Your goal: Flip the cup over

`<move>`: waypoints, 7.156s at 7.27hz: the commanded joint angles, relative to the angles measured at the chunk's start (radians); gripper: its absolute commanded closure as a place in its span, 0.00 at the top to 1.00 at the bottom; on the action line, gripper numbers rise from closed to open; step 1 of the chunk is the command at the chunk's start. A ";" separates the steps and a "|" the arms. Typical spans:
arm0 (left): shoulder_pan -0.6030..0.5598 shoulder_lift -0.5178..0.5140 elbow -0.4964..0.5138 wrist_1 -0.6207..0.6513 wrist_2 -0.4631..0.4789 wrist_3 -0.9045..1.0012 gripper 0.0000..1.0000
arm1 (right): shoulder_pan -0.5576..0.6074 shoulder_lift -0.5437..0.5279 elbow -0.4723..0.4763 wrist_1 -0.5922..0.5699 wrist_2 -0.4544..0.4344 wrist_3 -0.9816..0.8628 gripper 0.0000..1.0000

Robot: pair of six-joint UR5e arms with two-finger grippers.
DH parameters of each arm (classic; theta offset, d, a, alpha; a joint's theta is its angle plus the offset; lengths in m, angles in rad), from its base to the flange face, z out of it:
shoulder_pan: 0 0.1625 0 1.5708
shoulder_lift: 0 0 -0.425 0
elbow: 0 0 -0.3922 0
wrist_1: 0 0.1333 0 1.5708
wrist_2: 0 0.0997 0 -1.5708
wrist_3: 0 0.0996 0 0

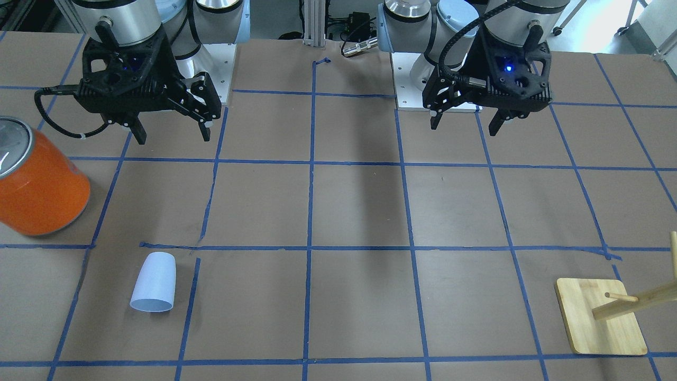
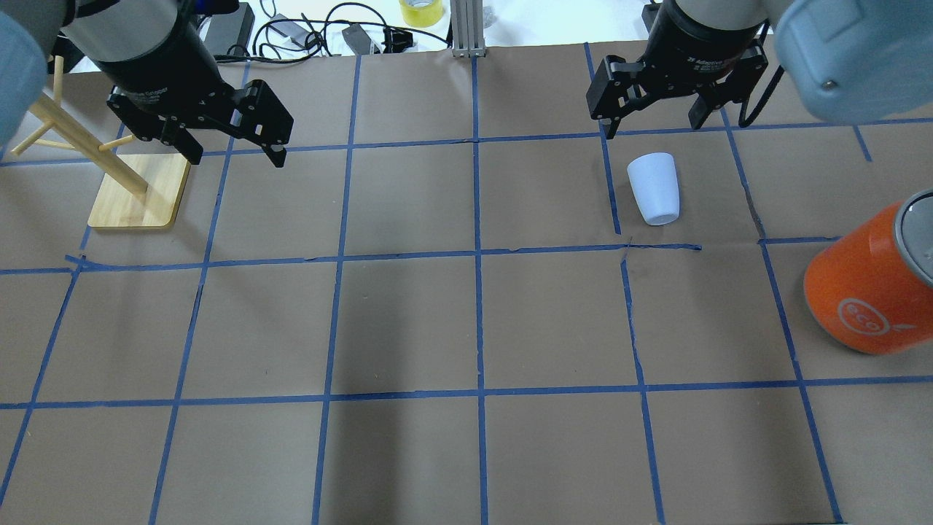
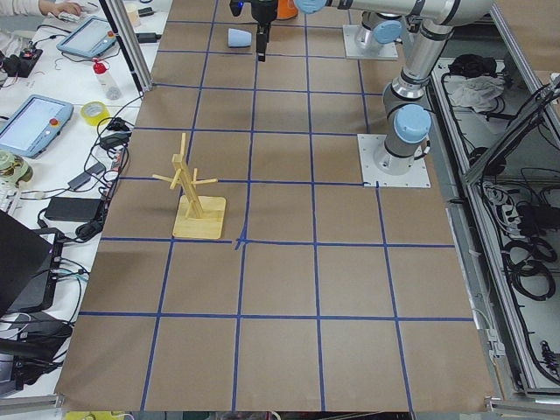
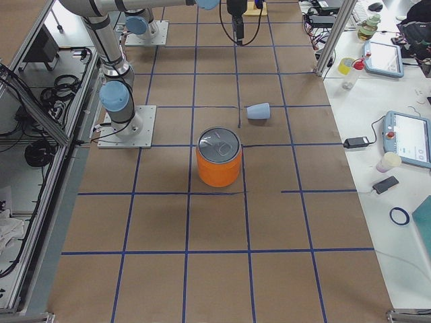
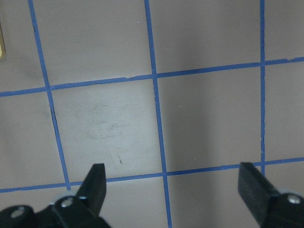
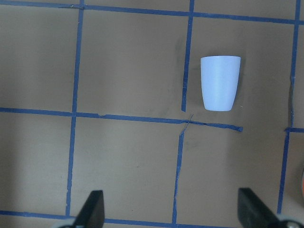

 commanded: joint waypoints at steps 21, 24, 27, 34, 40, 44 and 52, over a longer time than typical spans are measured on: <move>0.000 0.000 0.000 0.000 0.000 0.000 1.00 | -0.052 0.498 0.125 -0.601 0.106 -0.396 0.69; 0.000 0.000 0.000 0.000 0.000 0.000 1.00 | 0.166 0.524 0.042 -0.596 0.082 -0.556 0.64; 0.000 0.000 0.000 0.000 0.000 0.000 1.00 | 0.323 0.594 0.007 -0.670 0.017 -0.827 0.59; 0.000 0.002 0.000 0.000 0.000 0.000 1.00 | 0.357 0.633 0.018 -0.677 -0.027 -1.159 0.84; 0.000 0.002 0.000 0.000 -0.002 0.000 1.00 | 0.350 0.422 0.019 -0.439 -0.023 -1.114 1.00; 0.015 0.023 -0.043 0.021 -0.113 0.012 1.00 | 0.340 0.101 0.019 -0.171 -0.026 -0.955 1.00; 0.104 -0.360 -0.330 0.622 -0.610 -0.001 1.00 | 0.012 -0.108 0.019 0.002 -0.041 -0.406 1.00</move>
